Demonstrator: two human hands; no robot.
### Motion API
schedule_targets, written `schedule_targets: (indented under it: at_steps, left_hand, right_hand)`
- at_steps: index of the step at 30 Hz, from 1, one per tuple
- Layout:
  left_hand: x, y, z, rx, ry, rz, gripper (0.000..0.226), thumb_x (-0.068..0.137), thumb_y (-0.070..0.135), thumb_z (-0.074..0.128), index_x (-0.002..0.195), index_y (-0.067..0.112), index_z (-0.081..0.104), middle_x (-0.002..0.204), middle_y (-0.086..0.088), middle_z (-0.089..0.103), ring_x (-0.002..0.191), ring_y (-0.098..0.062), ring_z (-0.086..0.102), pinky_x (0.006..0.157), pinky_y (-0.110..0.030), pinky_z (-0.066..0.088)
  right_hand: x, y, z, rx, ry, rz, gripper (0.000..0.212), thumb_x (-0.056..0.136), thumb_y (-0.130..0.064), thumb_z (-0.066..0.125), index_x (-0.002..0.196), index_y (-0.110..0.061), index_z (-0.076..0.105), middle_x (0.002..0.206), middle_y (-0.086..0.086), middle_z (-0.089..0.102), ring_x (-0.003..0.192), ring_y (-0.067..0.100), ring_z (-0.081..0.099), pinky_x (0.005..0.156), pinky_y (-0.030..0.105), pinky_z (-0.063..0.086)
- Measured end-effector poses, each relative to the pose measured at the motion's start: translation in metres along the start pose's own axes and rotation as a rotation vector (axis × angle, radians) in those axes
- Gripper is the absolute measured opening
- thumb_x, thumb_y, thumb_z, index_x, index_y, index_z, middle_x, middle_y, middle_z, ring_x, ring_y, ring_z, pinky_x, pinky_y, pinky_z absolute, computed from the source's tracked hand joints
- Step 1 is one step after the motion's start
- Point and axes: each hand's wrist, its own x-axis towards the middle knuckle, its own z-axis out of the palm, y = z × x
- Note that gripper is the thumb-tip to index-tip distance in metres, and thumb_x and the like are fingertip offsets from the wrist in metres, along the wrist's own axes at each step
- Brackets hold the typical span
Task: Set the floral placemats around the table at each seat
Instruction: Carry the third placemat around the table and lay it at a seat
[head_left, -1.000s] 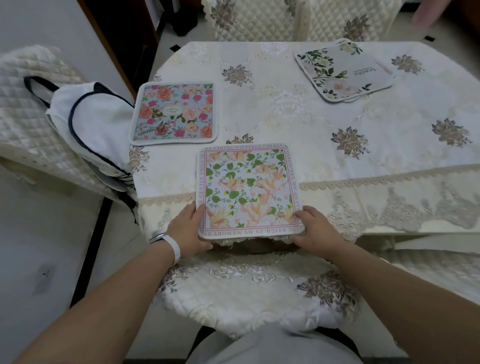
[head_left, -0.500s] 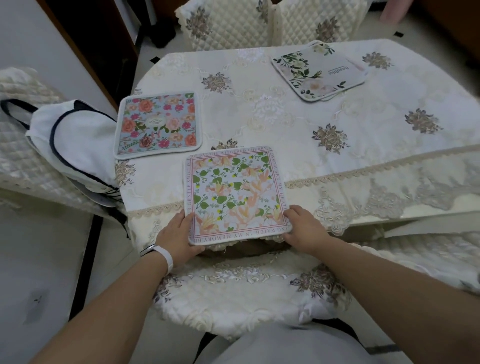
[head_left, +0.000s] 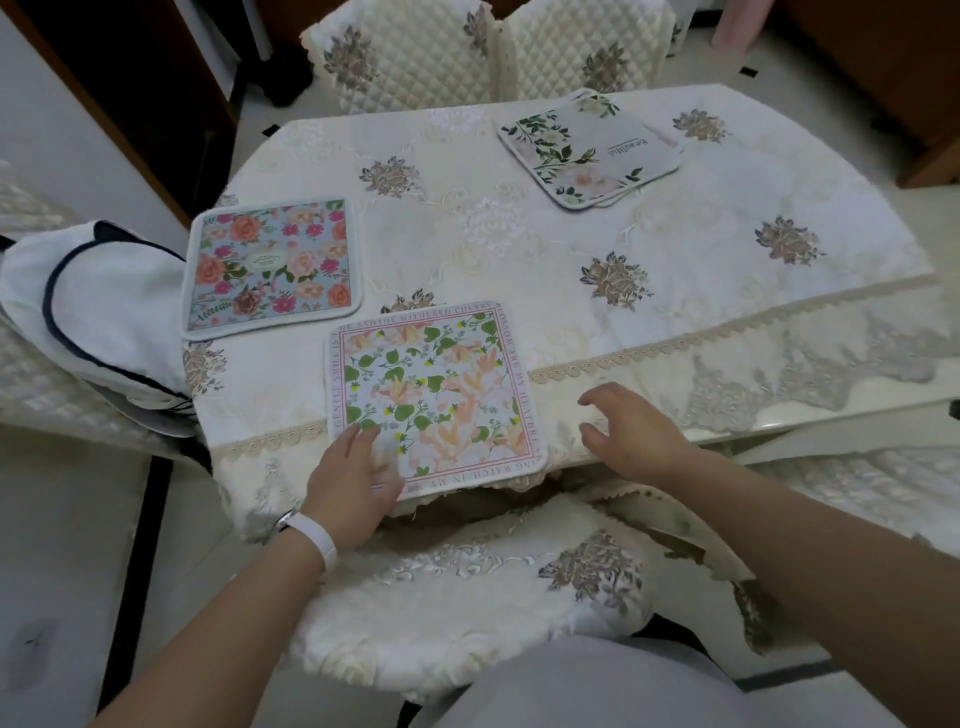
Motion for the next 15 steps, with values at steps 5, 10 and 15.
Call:
schedule_targets:
  at_steps: [5,10,15]
  left_hand:
    - [0.004,0.083,0.006,0.021,0.078,0.231,0.054,0.093,0.033,0.055,0.143,0.018,0.039,0.148,-0.003,0.042,0.136,-0.021,0.036,0.111,-0.037,0.029]
    - [0.011,0.166,0.024,0.102,0.168,0.333,0.043,0.094,0.035,0.044,0.132,0.018,0.053,0.135,-0.002,0.056,0.125,-0.022,0.049,0.103,-0.039,0.039]
    - [0.020,0.253,0.054,0.219,0.213,0.331,0.048,0.087,0.044,0.040,0.124,0.020,0.061,0.129,-0.002,0.061,0.118,-0.024,0.055,0.100,-0.045,0.042]
  right_hand:
    - [-0.001,0.030,-0.036,-0.061,0.056,0.006,0.040,0.097,-0.033,0.049,0.133,-0.016,0.053,0.137,0.001,0.052,0.117,0.021,0.053,0.088,0.034,0.044]
    - [-0.001,0.076,-0.067,-0.127,0.107,-0.085,0.038,0.097,-0.034,0.048,0.129,-0.016,0.057,0.131,0.000,0.056,0.117,0.021,0.051,0.088,0.034,0.044]
    - [0.002,0.143,-0.109,-0.187,0.106,-0.206,0.044,0.095,-0.040,0.046,0.133,-0.019,0.053,0.135,-0.002,0.054,0.122,0.021,0.048,0.095,0.035,0.044]
